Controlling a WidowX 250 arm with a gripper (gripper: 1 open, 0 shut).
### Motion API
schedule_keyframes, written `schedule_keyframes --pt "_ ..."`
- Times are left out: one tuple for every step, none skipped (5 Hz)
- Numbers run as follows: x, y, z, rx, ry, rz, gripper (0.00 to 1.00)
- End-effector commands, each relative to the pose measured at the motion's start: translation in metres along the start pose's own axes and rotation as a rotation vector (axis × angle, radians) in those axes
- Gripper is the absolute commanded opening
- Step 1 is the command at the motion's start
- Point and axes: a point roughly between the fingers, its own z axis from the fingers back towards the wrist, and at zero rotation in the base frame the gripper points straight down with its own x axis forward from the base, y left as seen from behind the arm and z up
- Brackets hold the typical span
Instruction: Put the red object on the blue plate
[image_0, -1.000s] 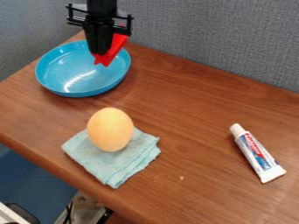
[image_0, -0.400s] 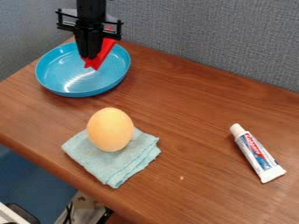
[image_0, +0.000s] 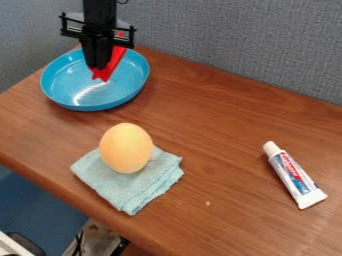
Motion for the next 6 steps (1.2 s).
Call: schedule_keyframes --pt "0.0 0.011 0.008 0.022 -0.033 0.025 0.0" --pt "0.0 0.013 0.003 0.031 -0.029 0.03 0.0" --pt "0.001 0.014 -0.002 0.037 -0.024 0.035 0.0" --pt "0.002 0.014 -0.006 0.042 -0.021 0.039 1.0" --pt "0.003 0.014 -0.011 0.046 -0.024 0.039 1.0" --pt "0.007 0.014 -0.017 0.047 -0.021 0.043 1.0"
